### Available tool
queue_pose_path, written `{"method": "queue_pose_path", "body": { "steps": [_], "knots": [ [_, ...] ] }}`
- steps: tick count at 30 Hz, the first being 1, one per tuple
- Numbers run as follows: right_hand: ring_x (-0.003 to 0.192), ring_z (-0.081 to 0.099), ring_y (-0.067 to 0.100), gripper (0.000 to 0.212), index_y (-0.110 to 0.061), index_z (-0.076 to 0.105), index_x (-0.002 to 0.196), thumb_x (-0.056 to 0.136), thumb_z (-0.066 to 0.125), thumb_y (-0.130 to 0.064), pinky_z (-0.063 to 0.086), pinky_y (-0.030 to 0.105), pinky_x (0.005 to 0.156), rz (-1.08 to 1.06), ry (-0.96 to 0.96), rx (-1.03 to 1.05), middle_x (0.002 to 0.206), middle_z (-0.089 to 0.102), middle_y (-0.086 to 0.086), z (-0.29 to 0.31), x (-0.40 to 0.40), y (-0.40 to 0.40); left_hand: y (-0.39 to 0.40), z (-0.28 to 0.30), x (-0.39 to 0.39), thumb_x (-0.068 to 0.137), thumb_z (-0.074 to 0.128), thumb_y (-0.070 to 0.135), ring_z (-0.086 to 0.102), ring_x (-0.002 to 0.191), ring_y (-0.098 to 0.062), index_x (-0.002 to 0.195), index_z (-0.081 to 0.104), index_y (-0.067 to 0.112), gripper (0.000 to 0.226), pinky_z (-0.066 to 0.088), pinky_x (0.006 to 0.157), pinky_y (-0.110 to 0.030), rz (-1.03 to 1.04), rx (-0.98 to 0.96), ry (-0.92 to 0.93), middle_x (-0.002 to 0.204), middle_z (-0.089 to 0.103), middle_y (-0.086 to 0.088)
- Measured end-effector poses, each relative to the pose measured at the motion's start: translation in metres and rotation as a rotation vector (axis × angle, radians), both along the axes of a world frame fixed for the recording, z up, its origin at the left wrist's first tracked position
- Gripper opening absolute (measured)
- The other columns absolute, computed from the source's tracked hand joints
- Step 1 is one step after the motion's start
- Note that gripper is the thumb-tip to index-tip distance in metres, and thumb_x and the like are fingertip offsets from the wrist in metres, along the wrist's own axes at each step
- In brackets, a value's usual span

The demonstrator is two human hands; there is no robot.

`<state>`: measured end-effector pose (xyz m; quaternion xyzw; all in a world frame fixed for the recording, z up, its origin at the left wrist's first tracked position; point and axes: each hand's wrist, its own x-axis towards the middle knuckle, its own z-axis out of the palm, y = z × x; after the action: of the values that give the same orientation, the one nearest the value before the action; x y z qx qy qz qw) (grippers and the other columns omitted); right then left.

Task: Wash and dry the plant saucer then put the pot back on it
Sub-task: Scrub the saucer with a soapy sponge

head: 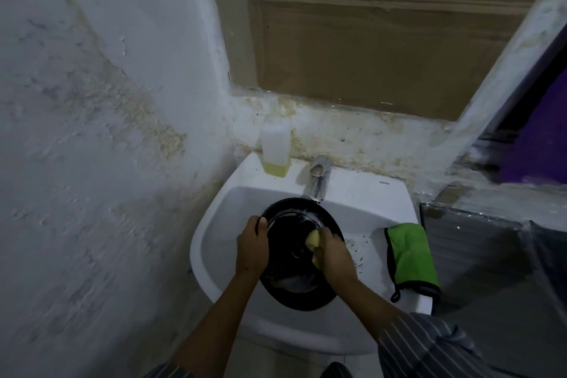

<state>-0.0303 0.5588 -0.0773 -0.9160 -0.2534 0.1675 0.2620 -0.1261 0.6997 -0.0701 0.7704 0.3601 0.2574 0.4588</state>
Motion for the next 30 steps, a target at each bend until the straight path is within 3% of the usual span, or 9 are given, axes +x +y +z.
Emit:
{"method": "queue_pose_path", "body": {
  "steps": [3,6,9,12,14,18,21,24,30],
  "knots": [
    [0.108,0.054,0.031,0.033,-0.01,0.047,0.126,0.092,0.047,-0.009,0.044,0.037,0.089,0.003,-0.029,0.131,0.12,0.056,0.015,0.014,-0.013,0.022,0.0,0.005,0.002,0.1,0.038,0.027,0.044,0.053,-0.013,0.07,0.042,0.015,0.033,0.034,0.051,-0.023,-0.045,0.009,-0.006,0.061,0.047,-0.001],
    [0.118,0.051,0.026,0.041,-0.011,0.046,0.131,0.09,0.053,-0.011,0.043,0.038,0.101,0.245,-0.043,0.203,0.129,0.053,0.011,0.018,-0.046,0.043,0.005,0.009,0.004,0.099,0.039,0.027,0.052,0.061,-0.013,0.075,0.049,0.01,0.031,0.039,0.054,-0.022,-0.055,0.023,-0.005,0.066,0.054,0.0],
    [0.118,0.052,0.022,0.041,-0.011,0.045,0.134,0.093,0.049,-0.011,0.043,0.034,0.101,0.393,-0.079,0.295,0.13,0.054,0.01,0.017,-0.06,0.052,0.015,0.011,0.003,0.099,0.041,0.028,0.055,0.065,-0.005,0.075,0.052,0.011,0.03,0.039,0.056,-0.016,-0.029,0.031,-0.04,0.067,0.056,0.005],
    [0.116,0.053,0.031,0.054,-0.008,0.042,0.138,0.085,0.055,-0.008,0.047,0.04,0.095,0.505,-0.235,0.27,0.13,0.053,0.016,0.026,-0.038,0.057,0.024,0.013,-0.001,0.098,0.042,0.034,0.056,0.064,-0.002,0.072,0.053,0.017,0.032,0.043,0.057,-0.013,-0.075,0.045,-0.046,0.067,0.058,0.005],
    [0.113,0.056,0.035,0.049,-0.003,0.049,0.132,0.084,0.056,-0.006,0.049,0.043,0.094,0.589,-0.358,0.28,0.128,0.056,0.021,0.03,-0.018,0.06,0.028,0.016,-0.003,0.097,0.042,0.039,0.057,0.065,-0.001,0.072,0.054,0.02,0.034,0.043,0.058,-0.008,-0.11,0.062,-0.041,0.066,0.06,0.003],
    [0.12,0.052,0.035,0.038,-0.007,0.054,0.129,0.093,0.047,-0.018,0.044,0.047,0.098,0.645,-0.391,0.16,0.132,0.052,0.022,0.031,0.009,0.054,0.03,0.014,-0.008,0.095,0.043,0.043,0.059,0.07,0.005,0.078,0.059,0.015,0.036,0.042,0.059,-0.004,-0.146,0.112,-0.014,0.068,0.061,0.006],
    [0.119,0.047,0.033,0.036,-0.013,0.049,0.13,0.097,0.04,-0.021,0.042,0.04,0.096,0.4,-0.295,0.096,0.131,0.048,0.015,0.017,0.013,0.041,0.028,0.008,-0.013,0.096,0.044,0.037,0.055,0.063,0.0,0.067,0.053,0.019,0.035,0.041,0.056,-0.009,-0.077,0.096,-0.04,0.062,0.054,0.006],
    [0.109,0.05,0.035,0.034,-0.01,0.046,0.125,0.091,0.048,-0.013,0.046,0.039,0.086,0.108,-0.169,0.025,0.123,0.045,0.017,-0.001,0.005,0.027,0.023,0.003,-0.015,0.096,0.045,0.032,0.046,0.051,-0.004,0.057,0.04,0.026,0.04,0.034,0.051,-0.015,-0.004,0.064,-0.073,0.054,0.045,0.006],
    [0.094,0.055,0.035,0.016,0.0,0.051,0.097,0.09,0.057,-0.012,0.039,0.037,0.076,-0.282,0.042,0.369,0.102,0.055,0.024,0.011,0.002,0.046,0.015,0.0,-0.012,0.098,0.038,0.034,0.049,0.054,-0.007,0.057,0.046,0.017,0.046,0.037,0.05,-0.016,0.012,-0.037,-0.062,0.056,0.051,0.002]
  ]
}}
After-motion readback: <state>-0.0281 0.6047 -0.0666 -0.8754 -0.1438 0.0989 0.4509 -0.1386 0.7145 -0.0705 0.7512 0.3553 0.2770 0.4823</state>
